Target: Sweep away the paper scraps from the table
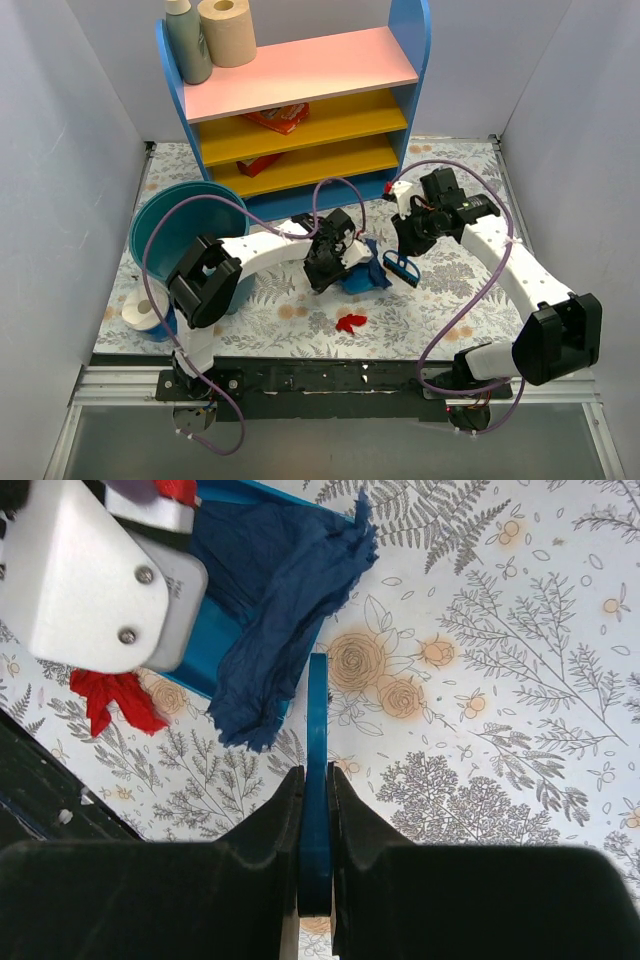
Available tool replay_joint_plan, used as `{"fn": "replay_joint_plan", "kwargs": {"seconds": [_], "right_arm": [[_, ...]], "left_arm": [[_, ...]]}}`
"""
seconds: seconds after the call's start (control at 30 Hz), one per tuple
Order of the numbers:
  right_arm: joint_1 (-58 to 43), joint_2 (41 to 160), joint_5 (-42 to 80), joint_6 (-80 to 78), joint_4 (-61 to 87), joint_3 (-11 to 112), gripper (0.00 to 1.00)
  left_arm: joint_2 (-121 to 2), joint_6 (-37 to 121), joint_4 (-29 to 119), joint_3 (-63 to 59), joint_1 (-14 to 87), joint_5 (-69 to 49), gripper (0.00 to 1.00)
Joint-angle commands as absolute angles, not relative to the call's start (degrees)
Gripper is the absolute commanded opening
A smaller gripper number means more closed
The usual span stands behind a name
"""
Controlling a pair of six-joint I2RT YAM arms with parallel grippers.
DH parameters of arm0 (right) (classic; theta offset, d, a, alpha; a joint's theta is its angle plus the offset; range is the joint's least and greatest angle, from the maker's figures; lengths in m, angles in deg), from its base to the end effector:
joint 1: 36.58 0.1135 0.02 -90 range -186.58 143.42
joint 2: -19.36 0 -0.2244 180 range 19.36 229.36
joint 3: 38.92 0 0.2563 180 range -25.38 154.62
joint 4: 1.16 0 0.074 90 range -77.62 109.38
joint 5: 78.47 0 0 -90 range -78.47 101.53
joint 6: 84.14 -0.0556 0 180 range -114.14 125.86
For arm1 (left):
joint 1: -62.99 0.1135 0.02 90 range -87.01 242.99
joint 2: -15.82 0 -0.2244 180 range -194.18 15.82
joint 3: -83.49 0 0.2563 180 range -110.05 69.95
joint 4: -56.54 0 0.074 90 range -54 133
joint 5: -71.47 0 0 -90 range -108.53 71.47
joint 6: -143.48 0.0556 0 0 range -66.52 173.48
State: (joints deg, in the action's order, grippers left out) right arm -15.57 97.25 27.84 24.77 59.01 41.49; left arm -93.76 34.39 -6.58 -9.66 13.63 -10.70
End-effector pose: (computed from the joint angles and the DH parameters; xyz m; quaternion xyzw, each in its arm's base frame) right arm 0.2718 0.1211 0.2366 -0.3617 0.8801 0.1413 0.2732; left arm 0.2316 -0.2815 0.1255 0.2654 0.9574 -0.1073 0.0369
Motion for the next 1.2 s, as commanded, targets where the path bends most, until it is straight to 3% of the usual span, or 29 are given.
{"fn": "replay_joint_plan", "kwargs": {"seconds": [0.0, 0.2, 0.4, 0.53, 0.97, 1.17], "right_arm": [[-16.01, 95.74, 27.08, 26.25, 59.84, 44.58, 0.01], [-16.54, 93.99, 28.74, 28.08, 59.84, 48.27, 0.01], [-15.93, 84.41, 48.14, 33.61, 57.55, 43.01, 0.01], [-14.26, 81.85, 51.95, 39.41, 61.85, 38.61, 0.01], [-1.53, 88.88, 50.73, 45.67, 60.82, 29.73, 0.01], [1.91, 93.27, 45.01, 31.63, 51.93, 28.15, 0.01]], "left_arm": [[-87.02, 35.20, -2.88, -8.27, 14.91, -6.49, 0.00], [-86.05, 34.50, -2.52, -7.30, 16.14, -8.07, 0.00], [-83.15, 34.15, -3.58, -4.50, 18.34, -10.00, 0.00], [-81.48, 33.97, -3.93, -1.95, 19.57, -11.24, 0.00], [-80.25, 34.32, -4.10, 1.40, 24.76, -13.35, 0.00], [-79.29, 34.85, -4.46, 2.89, 25.46, -14.49, 0.00]]}}
